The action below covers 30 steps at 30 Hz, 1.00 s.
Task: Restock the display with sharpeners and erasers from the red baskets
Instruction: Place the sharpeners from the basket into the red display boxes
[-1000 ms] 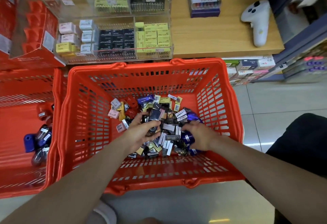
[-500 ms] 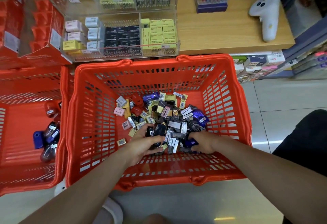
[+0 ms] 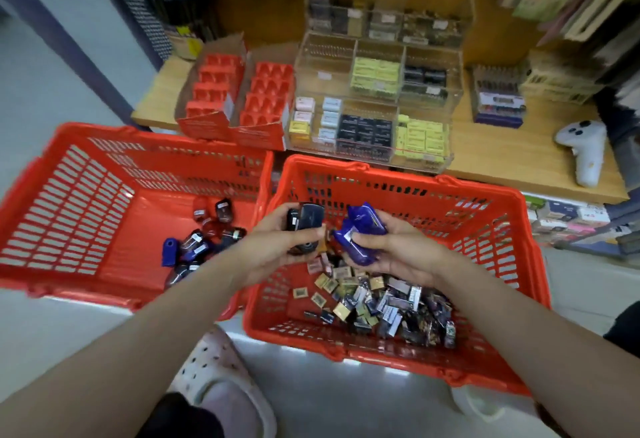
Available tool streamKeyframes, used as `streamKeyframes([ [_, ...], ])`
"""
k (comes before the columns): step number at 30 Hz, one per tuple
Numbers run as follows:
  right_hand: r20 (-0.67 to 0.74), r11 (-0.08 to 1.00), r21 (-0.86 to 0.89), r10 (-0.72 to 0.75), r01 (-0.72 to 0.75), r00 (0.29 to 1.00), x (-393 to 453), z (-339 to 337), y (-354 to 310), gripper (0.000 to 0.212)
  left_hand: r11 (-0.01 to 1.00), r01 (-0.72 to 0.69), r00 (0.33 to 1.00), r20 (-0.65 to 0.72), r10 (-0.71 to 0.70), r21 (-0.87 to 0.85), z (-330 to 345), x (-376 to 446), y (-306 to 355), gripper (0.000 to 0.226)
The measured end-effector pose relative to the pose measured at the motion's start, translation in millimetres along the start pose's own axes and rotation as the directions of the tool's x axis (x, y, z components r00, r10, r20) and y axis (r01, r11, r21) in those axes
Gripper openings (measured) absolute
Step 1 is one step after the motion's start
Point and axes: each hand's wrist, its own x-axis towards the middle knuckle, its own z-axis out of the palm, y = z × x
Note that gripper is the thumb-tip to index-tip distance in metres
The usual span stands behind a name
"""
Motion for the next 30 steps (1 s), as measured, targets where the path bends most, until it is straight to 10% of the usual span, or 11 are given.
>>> streamKeyframes([
  [5, 0.059, 0.995, -0.035, -0.094, 0.096, 0.994, 50, 123, -20, 0.048, 0.986, -0.161, 0.97, -0.176, 0.166, 0.043, -124, -47, 41, 0.043],
  [11, -0.081, 0.977, -0.215, -0.016, -0.002, 0.997, 155, 232, 39, 0.035, 0.984, 0.075, 0.884, -0.468, 0.008, 0.159, -252, -31, 6, 0.04],
  [19, -0.451, 0.935, -0.168, 0.208, -0.311, 0.868, 270, 215, 101, 0.04, 0.907, 0.179, 0.907, -0.42, -0.002, 0.382, -297, 64, -40, 0.052],
  [30, -0.479, 0.906, -0.339, 0.065, -0.253, 0.875, 291, 214, 104, 0.063, 0.927, 0.16, 0.882, -0.471, 0.02, 0.339, -312, 84, -54, 0.082],
])
